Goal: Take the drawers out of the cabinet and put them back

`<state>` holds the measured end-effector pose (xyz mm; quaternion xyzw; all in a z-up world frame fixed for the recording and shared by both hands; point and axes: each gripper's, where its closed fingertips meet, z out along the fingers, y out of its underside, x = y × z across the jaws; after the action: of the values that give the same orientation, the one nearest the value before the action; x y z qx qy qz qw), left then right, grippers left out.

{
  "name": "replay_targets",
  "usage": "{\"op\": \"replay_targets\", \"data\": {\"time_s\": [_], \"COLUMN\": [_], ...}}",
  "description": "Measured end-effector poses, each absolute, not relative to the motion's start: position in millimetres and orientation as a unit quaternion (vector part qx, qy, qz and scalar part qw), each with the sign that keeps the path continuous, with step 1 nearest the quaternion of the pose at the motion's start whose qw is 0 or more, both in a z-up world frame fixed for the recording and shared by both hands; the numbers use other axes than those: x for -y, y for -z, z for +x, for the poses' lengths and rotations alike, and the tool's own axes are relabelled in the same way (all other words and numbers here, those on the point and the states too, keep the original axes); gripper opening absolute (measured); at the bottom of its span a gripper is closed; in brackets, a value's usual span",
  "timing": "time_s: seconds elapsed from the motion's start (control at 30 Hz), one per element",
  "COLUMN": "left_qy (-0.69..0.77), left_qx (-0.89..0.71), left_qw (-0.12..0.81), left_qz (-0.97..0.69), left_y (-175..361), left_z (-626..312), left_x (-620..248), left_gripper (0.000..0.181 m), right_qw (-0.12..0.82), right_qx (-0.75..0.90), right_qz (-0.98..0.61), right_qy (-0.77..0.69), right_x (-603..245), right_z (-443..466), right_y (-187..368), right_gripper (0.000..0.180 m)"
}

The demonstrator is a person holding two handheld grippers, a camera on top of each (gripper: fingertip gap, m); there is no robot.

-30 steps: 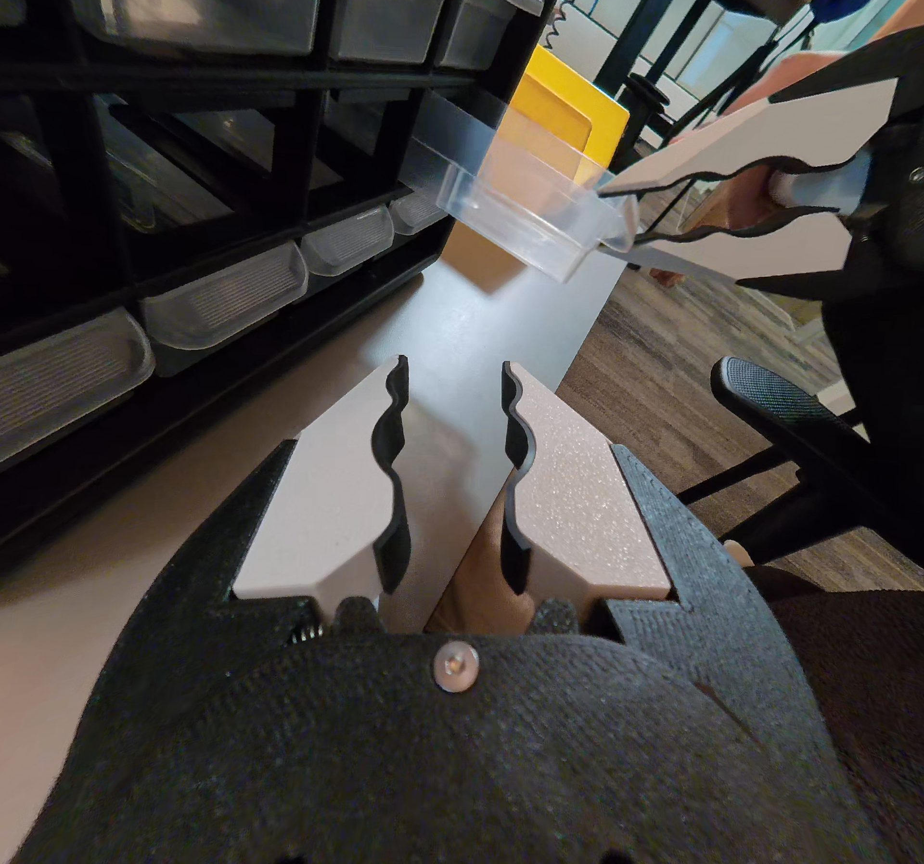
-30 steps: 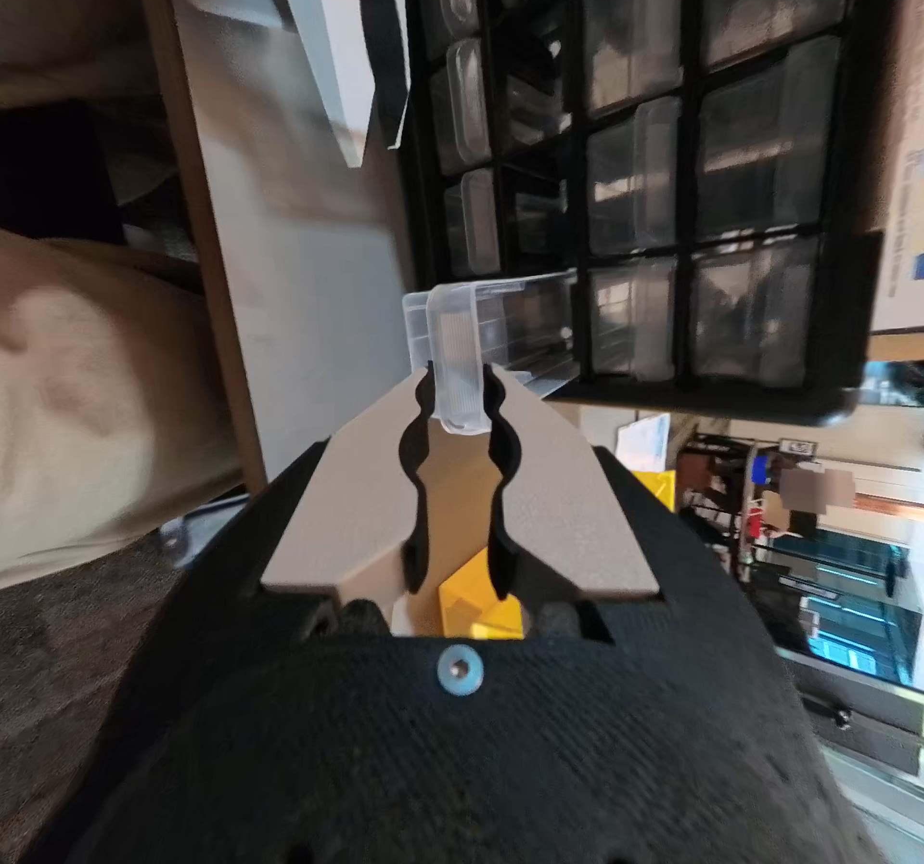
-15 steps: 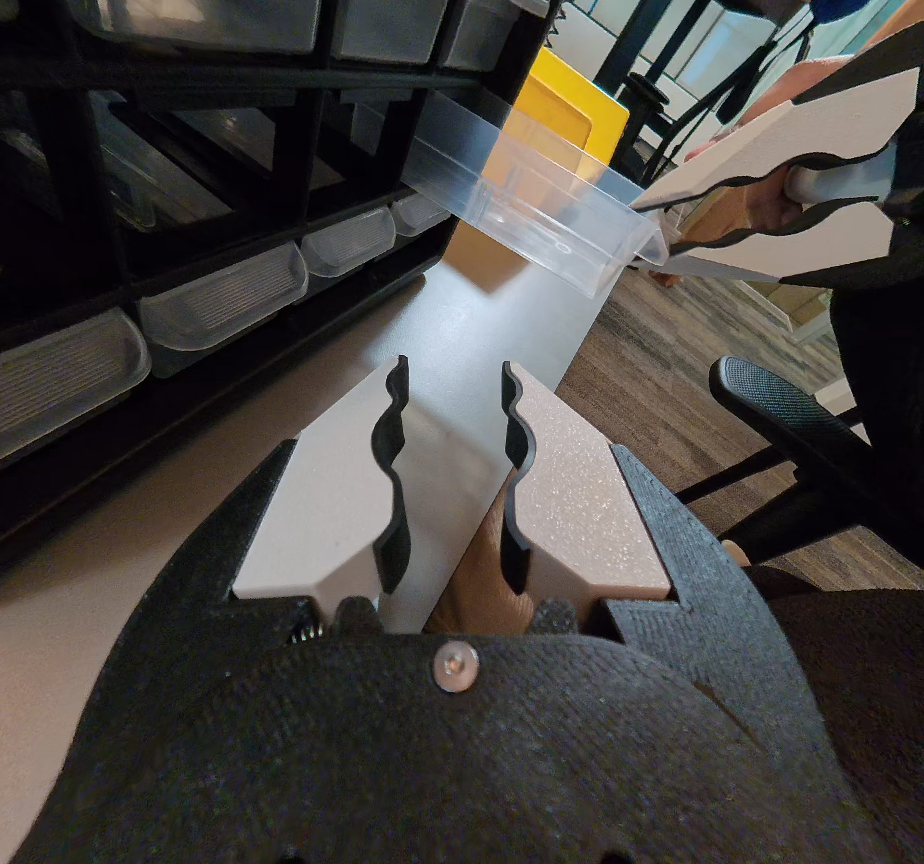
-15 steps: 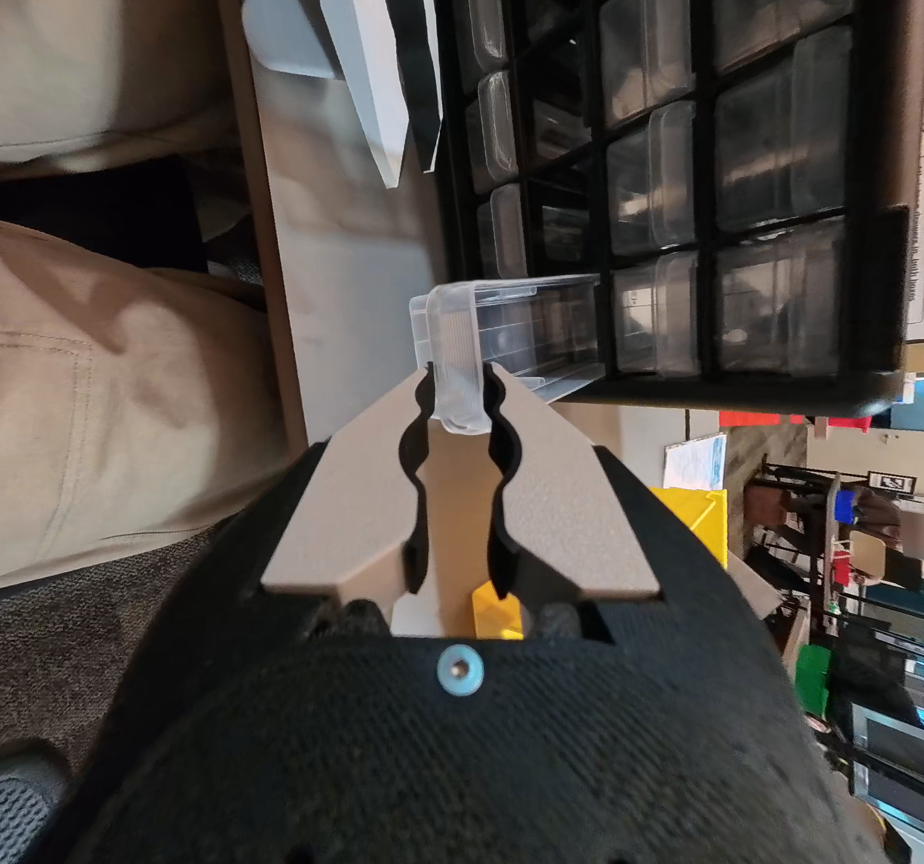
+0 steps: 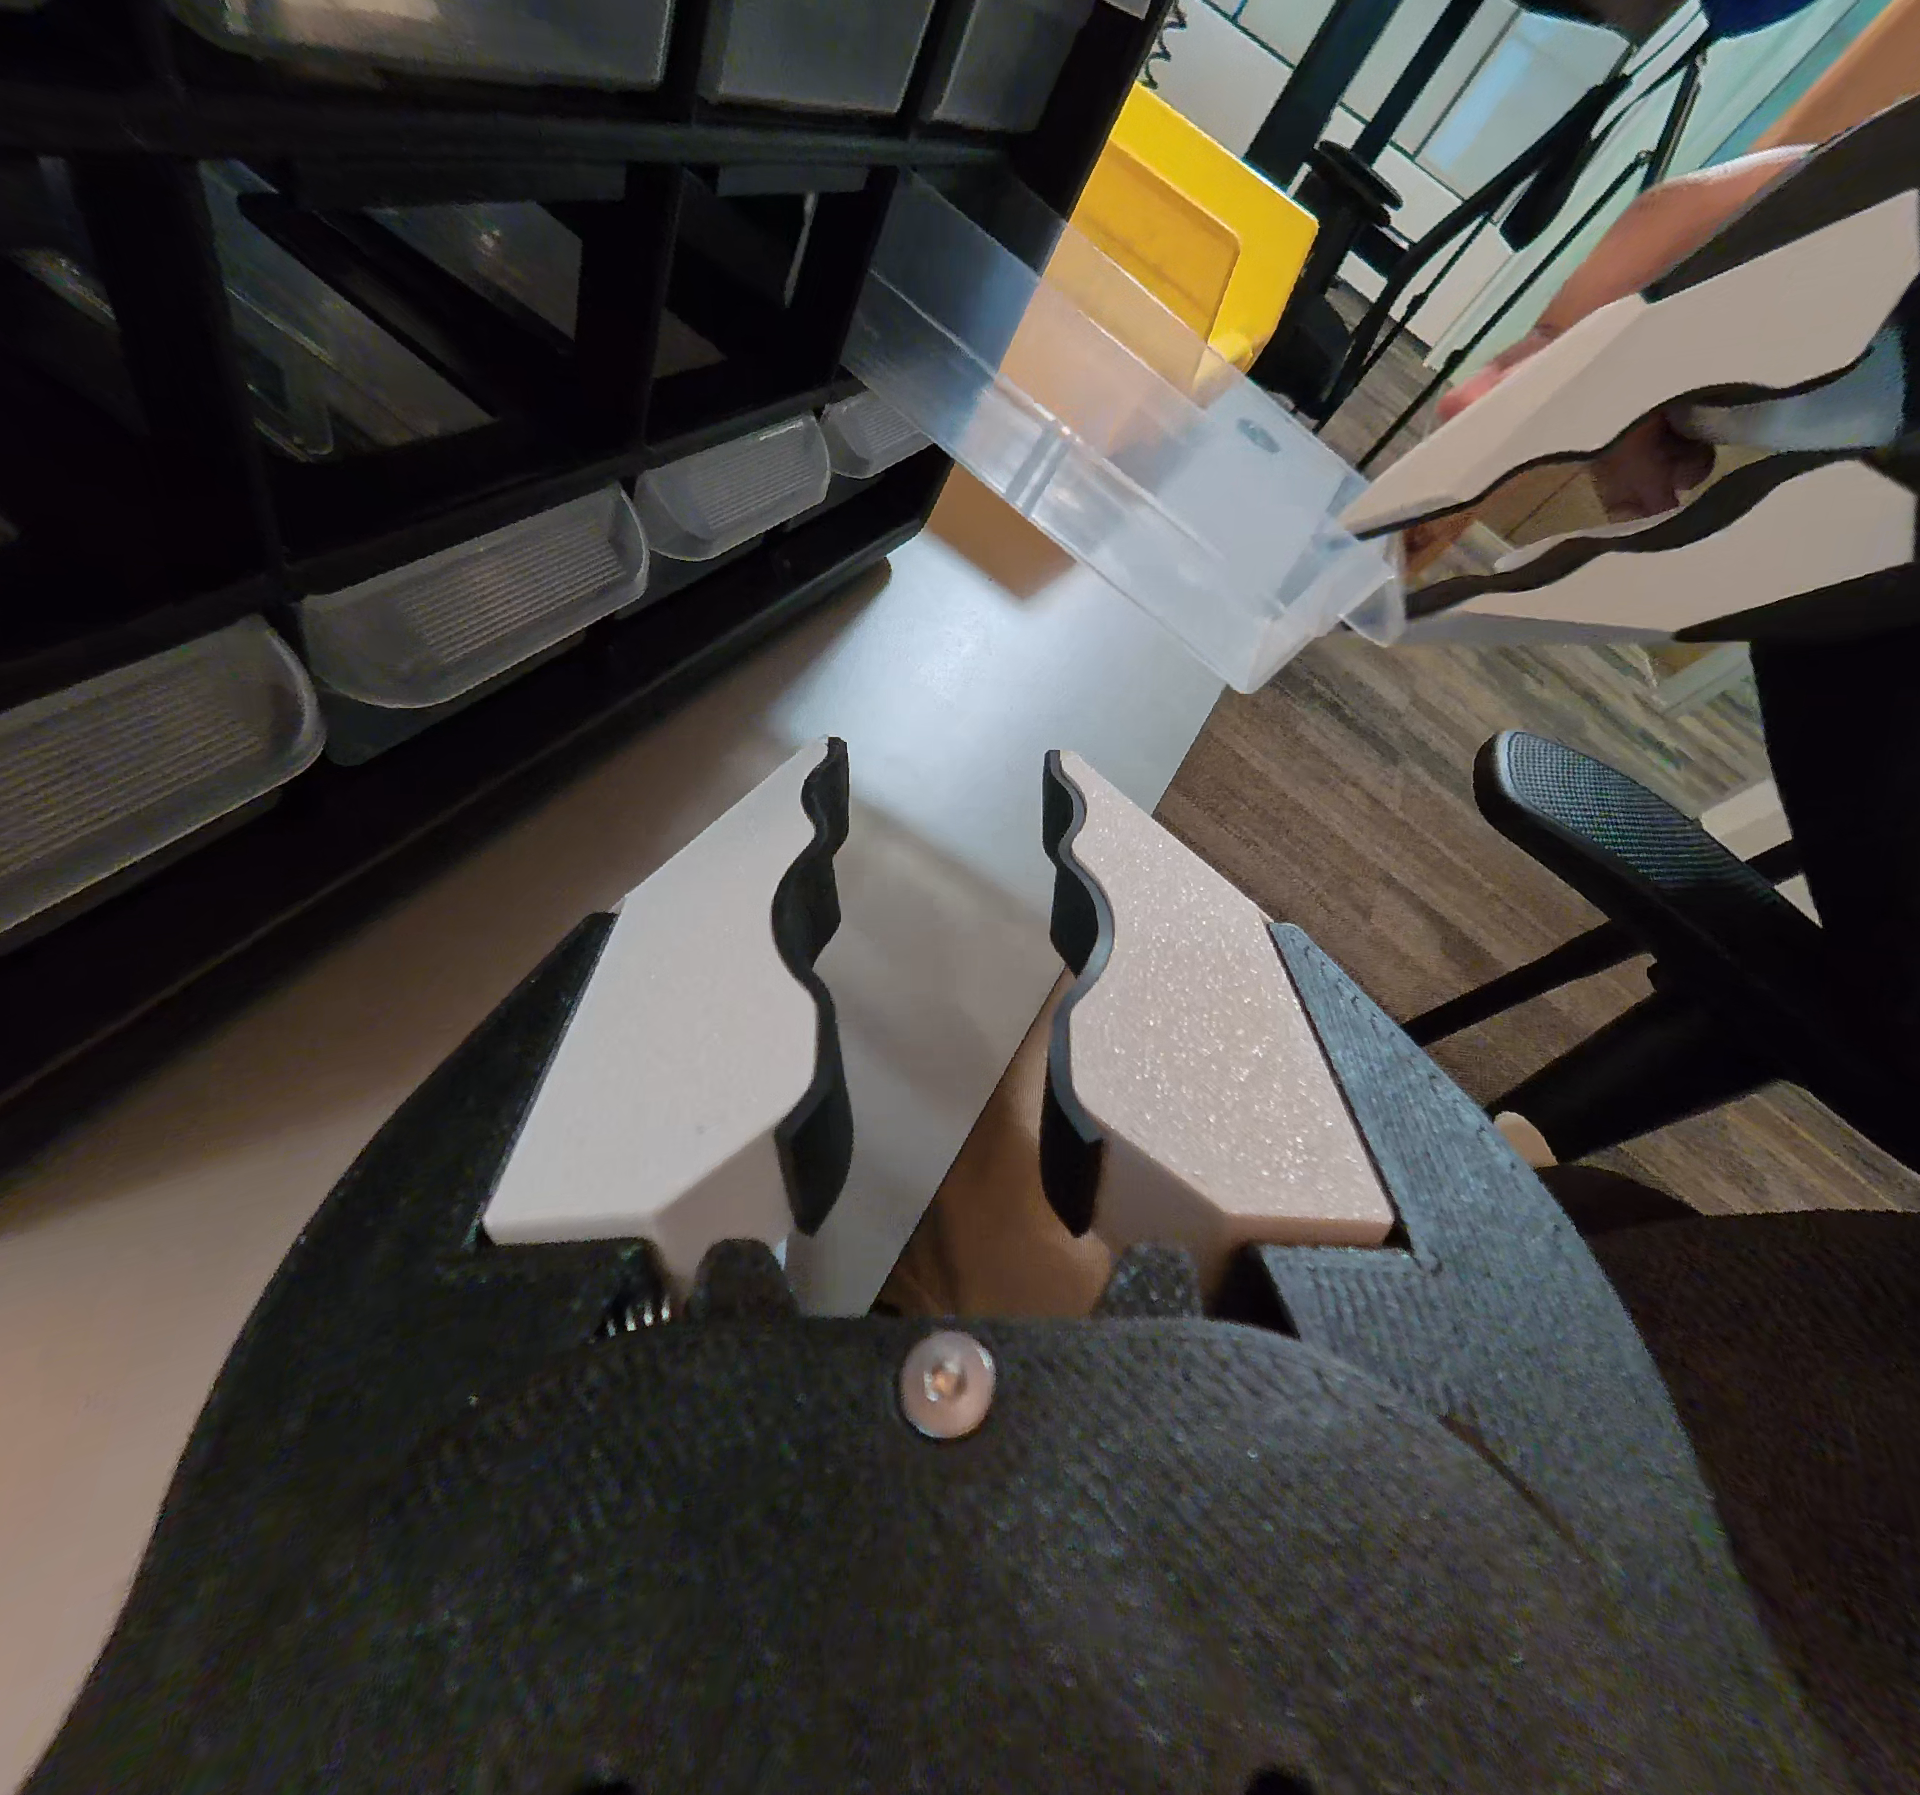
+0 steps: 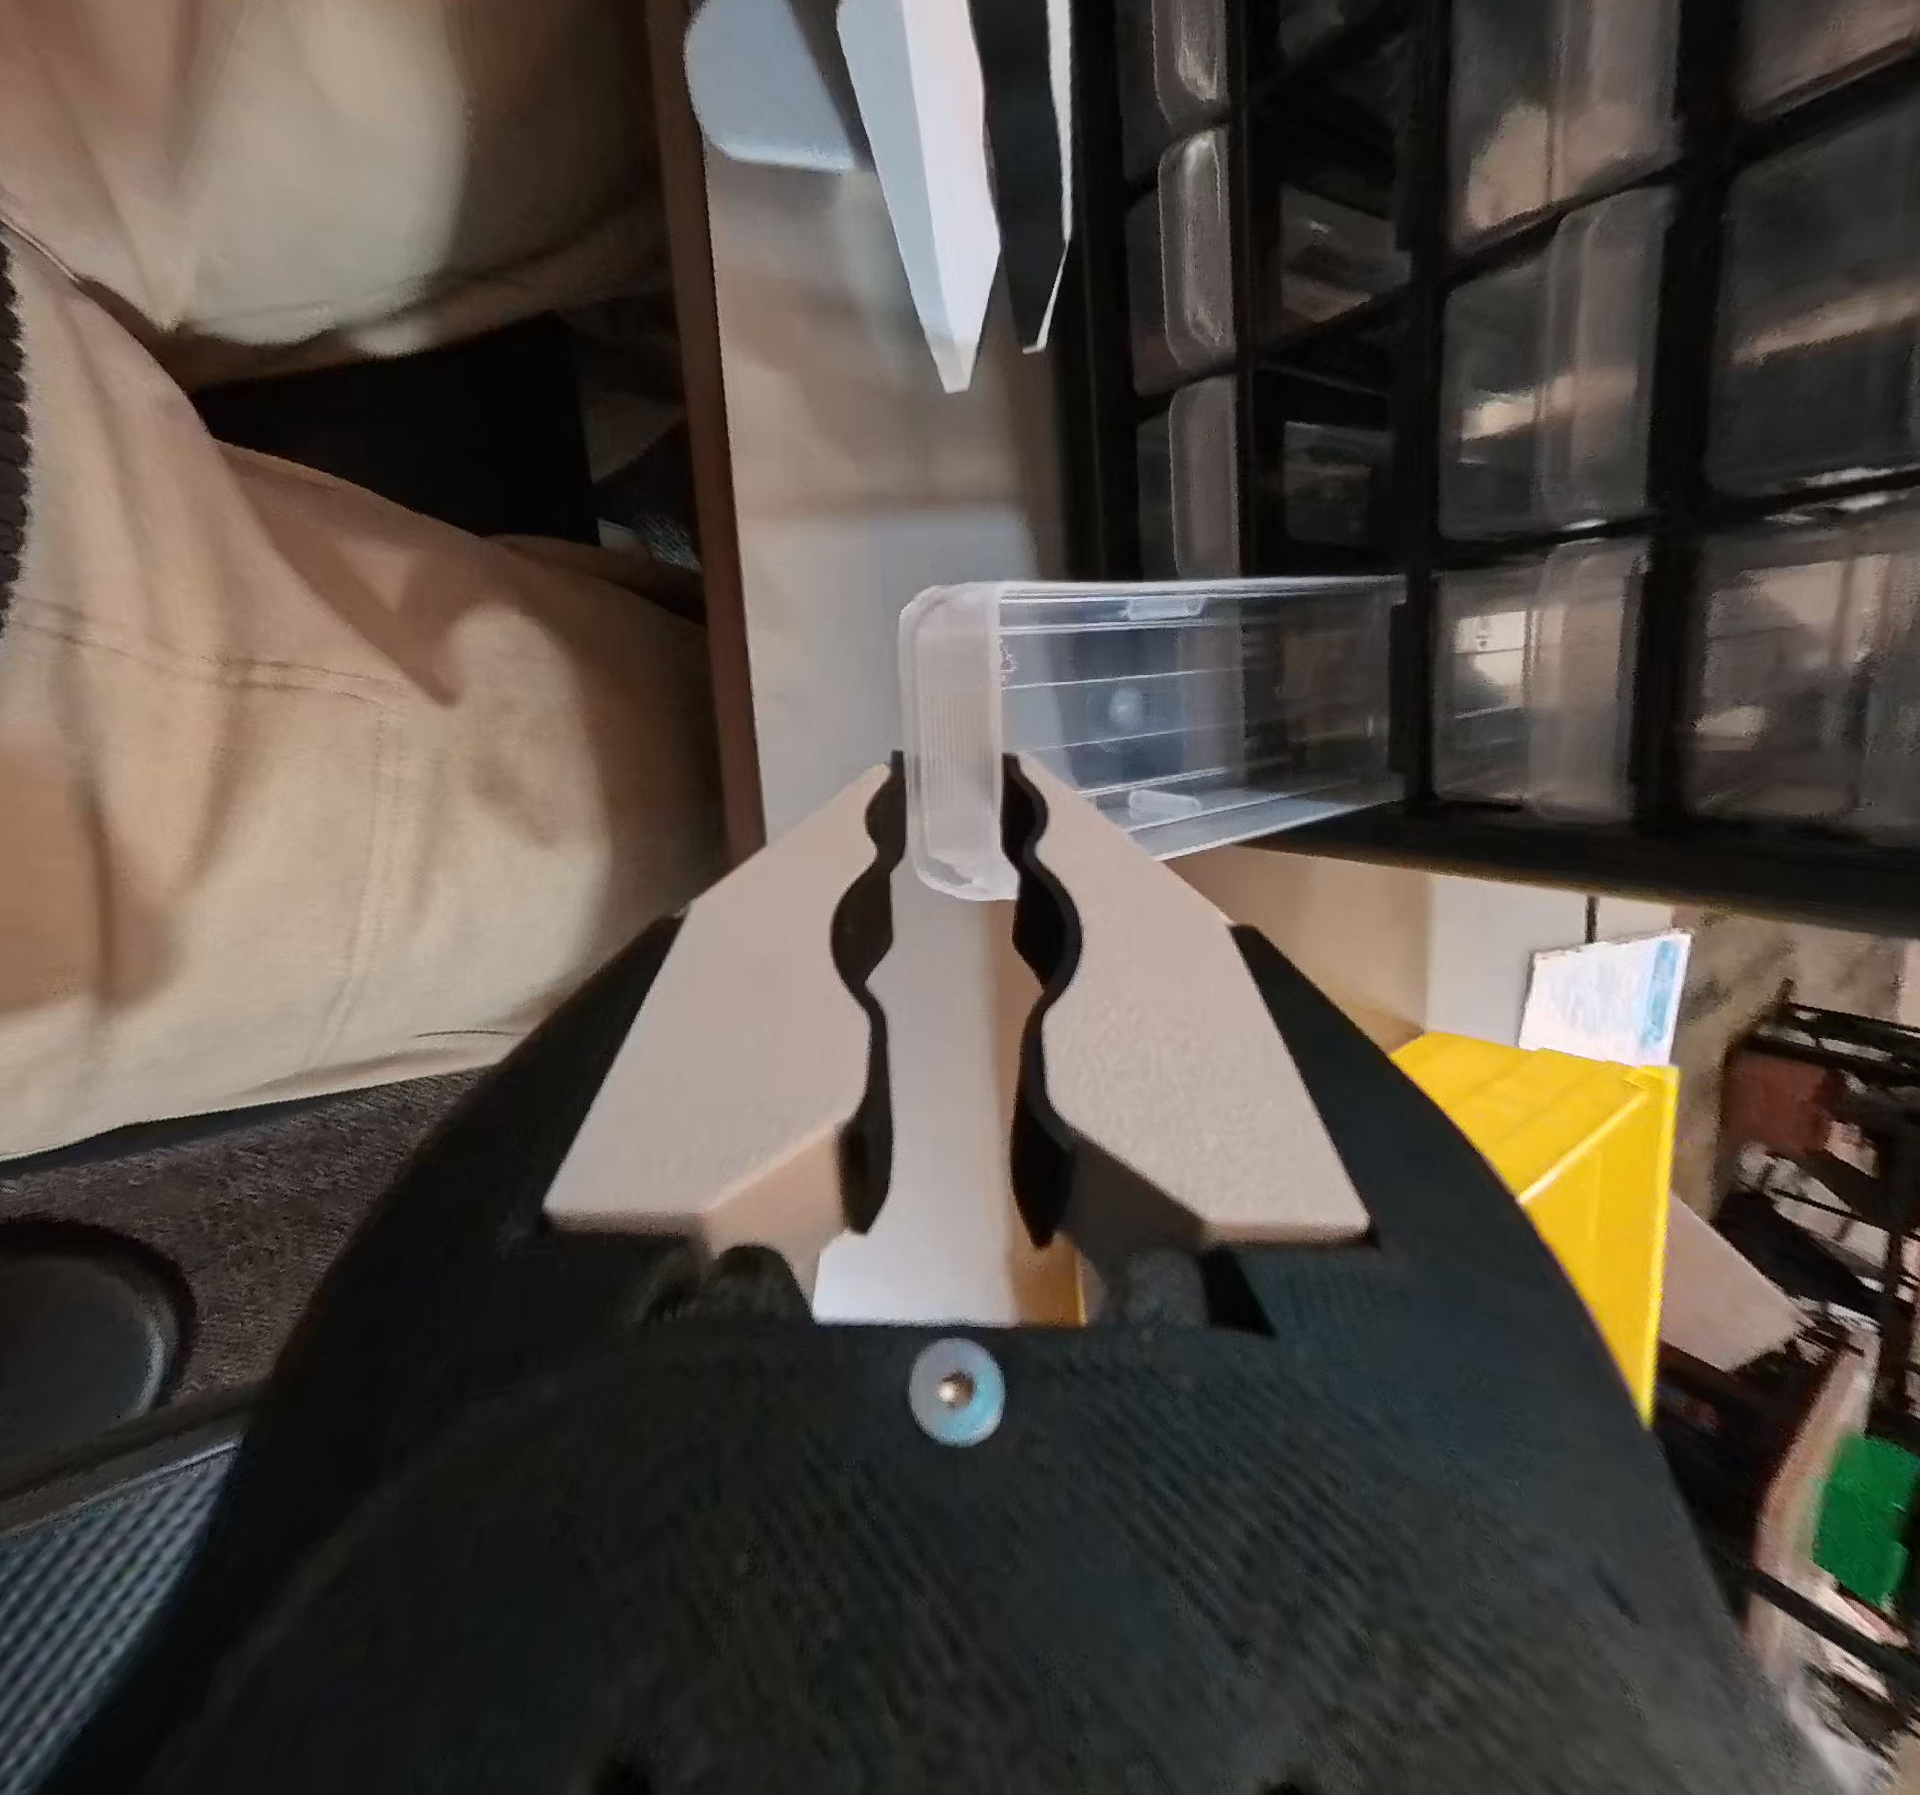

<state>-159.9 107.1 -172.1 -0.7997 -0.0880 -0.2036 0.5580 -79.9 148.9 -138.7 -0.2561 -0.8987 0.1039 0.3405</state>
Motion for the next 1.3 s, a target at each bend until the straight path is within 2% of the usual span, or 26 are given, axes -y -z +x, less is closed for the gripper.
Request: {"op": "replay_targets", "data": {"time_s": [0.03,0.27,0.63,0.73,0.9,1.1,1.17,1.3], "left_qy": [0.204,0.203,0.203,0.202,0.202,0.198,0.190,0.176], "left_qx": [0.089,0.090,0.090,0.089,0.089,0.086,0.084,0.085], "left_qw": [0.558,0.559,0.559,0.558,0.557,0.557,0.557,0.556], "left_qz": [-0.799,-0.799,-0.799,-0.800,-0.801,-0.802,-0.804,-0.808], "left_y": [172,172,172,172,173,173,174,176], "left_z": [-160,-161,-161,-161,-160,-160,-161,-163], "left_x": [-107,-106,-106,-106,-107,-107,-106,-101], "left_gripper": [0.035,0.035,0.035,0.035,0.035,0.035,0.035,0.035], "right_qw": [0.336,0.298,0.306,0.311,0.373,0.464,0.479,0.452], "right_qx": [0.899,0.897,0.876,0.871,0.833,0.727,0.678,0.605], "right_qz": [-0.258,-0.271,-0.303,-0.337,-0.387,-0.501,-0.552,-0.647], "right_qy": [-0.113,-0.181,-0.217,-0.175,-0.133,-0.073,-0.080,-0.105], "right_x": [-146,-128,-140,-161,-204,-304,-340,-388], "right_z": [-79,-66,-43,-28,-11,-1,0,0], "right_y": [136,120,81,73,45,33,38,67], "right_gripper": [0.017,0.017,0.017,0.017,0.017,0.017,0.017,0.017]}}
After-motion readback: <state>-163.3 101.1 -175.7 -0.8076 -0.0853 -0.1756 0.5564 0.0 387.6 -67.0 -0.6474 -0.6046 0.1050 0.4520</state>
